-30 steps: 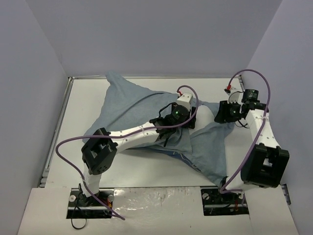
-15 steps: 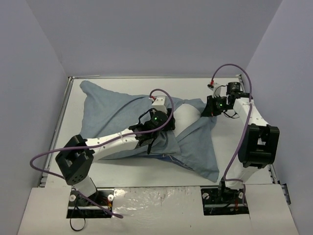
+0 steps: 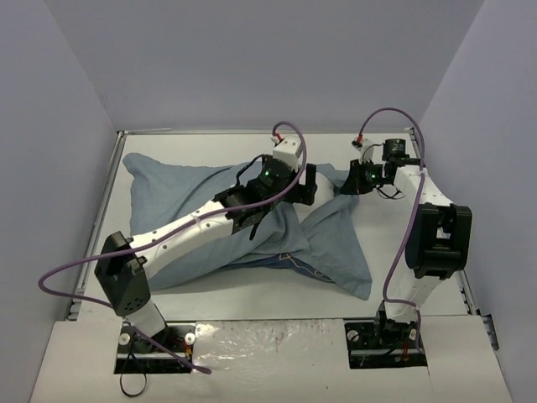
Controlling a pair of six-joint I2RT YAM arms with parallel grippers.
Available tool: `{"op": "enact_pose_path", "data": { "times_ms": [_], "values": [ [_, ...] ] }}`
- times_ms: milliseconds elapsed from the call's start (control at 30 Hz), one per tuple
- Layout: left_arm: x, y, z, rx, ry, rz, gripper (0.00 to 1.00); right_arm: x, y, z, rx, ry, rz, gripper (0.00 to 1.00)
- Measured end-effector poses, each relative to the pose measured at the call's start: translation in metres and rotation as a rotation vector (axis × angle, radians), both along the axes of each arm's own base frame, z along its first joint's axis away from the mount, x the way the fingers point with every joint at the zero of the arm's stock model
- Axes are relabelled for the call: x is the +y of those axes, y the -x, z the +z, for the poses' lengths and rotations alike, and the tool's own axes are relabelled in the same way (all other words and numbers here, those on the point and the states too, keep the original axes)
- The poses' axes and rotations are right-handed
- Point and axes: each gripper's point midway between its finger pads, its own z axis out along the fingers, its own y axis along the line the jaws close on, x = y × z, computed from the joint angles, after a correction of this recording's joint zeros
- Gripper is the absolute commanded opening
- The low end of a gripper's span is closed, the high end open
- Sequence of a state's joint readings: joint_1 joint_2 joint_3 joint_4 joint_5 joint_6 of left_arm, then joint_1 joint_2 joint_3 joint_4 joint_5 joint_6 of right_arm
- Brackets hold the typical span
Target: Remove the pillowcase from the pillow
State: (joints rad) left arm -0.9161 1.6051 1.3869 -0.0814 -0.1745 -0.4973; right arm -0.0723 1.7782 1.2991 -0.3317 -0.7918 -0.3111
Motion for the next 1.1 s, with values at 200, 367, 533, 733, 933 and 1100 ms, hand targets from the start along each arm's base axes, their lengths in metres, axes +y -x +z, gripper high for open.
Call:
{"op": "enact_pose_path", "data": {
  "times_ms": [200, 367, 533, 733, 933, 1100],
  "values": [
    [-0.037, -0.015, 0.025, 0.006, -0.037, 0.001, 0.81, 0.005, 0.001, -0.004, 0.0, -0.017, -0.001, 0.0],
    [-0.053, -0.025, -0.024, 0.124, -0.18, 0.103, 0.81, 0.006, 0.001, -0.006, 0.006, -0.025, -0.008, 0.0],
    [-0.059, -0.03, -0.064, 0.185, -0.326, 0.161, 0.81, 0.007, 0.0, -0.005, 0.005, -0.032, -0.016, 0.0],
    [-0.052, -0.034, -0.069, 0.199, -0.394, 0.227, 0.79, 0.009, -0.002, -0.003, 0.002, -0.049, -0.023, 0.0],
    [-0.044, -0.035, -0.079, 0.22, -0.402, 0.276, 0.53, 0.011, 0.0, -0.005, 0.01, -0.063, -0.024, 0.0],
    [-0.038, -0.039, -0.108, 0.255, -0.41, 0.307, 0.14, 0.011, 0.004, -0.009, 0.021, -0.066, -0.023, 0.0]
  ]
}}
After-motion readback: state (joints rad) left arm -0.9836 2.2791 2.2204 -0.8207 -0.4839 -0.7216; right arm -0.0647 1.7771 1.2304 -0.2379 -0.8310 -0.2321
